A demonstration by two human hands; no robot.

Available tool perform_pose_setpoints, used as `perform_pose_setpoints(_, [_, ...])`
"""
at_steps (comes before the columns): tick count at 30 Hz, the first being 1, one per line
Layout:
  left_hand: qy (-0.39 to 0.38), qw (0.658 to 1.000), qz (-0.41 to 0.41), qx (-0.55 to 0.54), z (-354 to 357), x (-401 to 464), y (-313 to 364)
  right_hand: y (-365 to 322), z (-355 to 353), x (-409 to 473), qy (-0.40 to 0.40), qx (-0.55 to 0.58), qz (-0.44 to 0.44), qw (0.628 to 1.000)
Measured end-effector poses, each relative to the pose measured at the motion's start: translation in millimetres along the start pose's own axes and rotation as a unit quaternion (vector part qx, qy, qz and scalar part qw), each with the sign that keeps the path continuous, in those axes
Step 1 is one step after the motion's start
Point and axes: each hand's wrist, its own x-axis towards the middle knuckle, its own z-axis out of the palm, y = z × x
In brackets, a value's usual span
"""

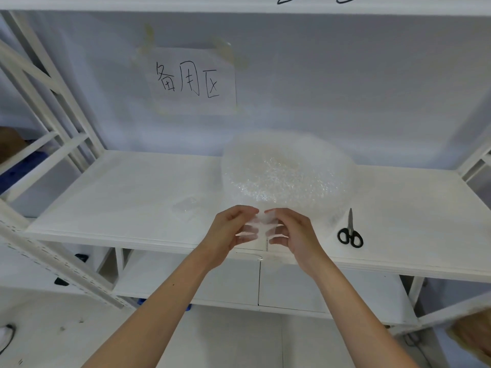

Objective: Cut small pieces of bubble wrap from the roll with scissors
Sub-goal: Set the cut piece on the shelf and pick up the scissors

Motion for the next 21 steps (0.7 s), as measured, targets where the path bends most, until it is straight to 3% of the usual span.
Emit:
perform_pose_setpoints(4, [0.013, 0.999, 0.011, 0.050, -6.8, 3.1, -1.7, 1.8, 3.4, 0.0, 0.011, -0.038, -0.014, 0.999])
perform_pose_setpoints(9, [0.063, 0.998, 0.026, 0.014, -31.7, 8.4, -2.6, 4.7, -2.2, 1.6, 0.061, -0.078, -0.054, 0.994])
perform_pose_setpoints(15, [0.181, 0.983, 0.001, 0.010, -75.0, 26.4, -14.2, 18.5, -43.9, 2.0, 0.261, -0.084, -0.114, 0.955])
perform_pose_setpoints(18, [0.217, 0.974, -0.020, 0.055, -95.7, 37.8, -21.2, 30.7, -77.0, 10.6, 0.353, -0.099, -0.089, 0.926])
perform_pose_setpoints(21, [0.246, 0.960, -0.035, 0.126, -115.7, 52.2, -28.9, 46.3, -110.9, 21.4, 0.390, -0.185, -0.048, 0.901])
